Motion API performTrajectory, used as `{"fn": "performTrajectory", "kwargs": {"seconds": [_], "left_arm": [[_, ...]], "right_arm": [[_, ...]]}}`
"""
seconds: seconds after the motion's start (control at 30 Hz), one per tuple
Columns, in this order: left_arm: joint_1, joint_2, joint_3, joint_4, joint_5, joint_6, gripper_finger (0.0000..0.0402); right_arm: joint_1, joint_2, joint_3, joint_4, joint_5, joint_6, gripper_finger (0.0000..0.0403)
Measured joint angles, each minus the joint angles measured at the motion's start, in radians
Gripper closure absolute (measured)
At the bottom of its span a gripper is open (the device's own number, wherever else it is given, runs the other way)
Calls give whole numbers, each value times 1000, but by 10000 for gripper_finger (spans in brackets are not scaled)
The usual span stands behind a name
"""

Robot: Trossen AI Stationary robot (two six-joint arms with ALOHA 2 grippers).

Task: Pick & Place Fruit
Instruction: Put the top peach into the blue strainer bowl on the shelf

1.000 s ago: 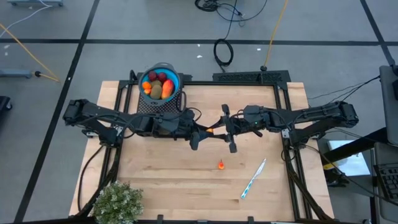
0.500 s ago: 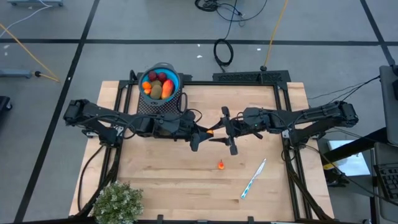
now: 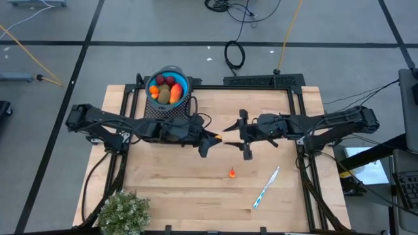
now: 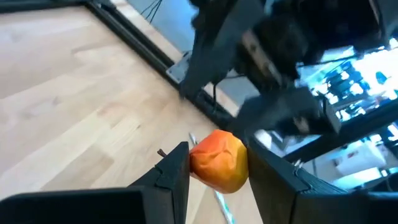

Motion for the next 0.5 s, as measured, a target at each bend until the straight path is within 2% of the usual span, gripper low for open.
{"fn": "performTrajectory", "kwargs": {"seconds": [0.3,0.5], "left_arm": [[25,-68,-1,-156,-26,-8,266],[66,-186,-1,-280,-176,68,266]], "right_arm": [[-2,-82,0,-87,74,34,198],[-2,-133,0,-177,99,61,205]]}}
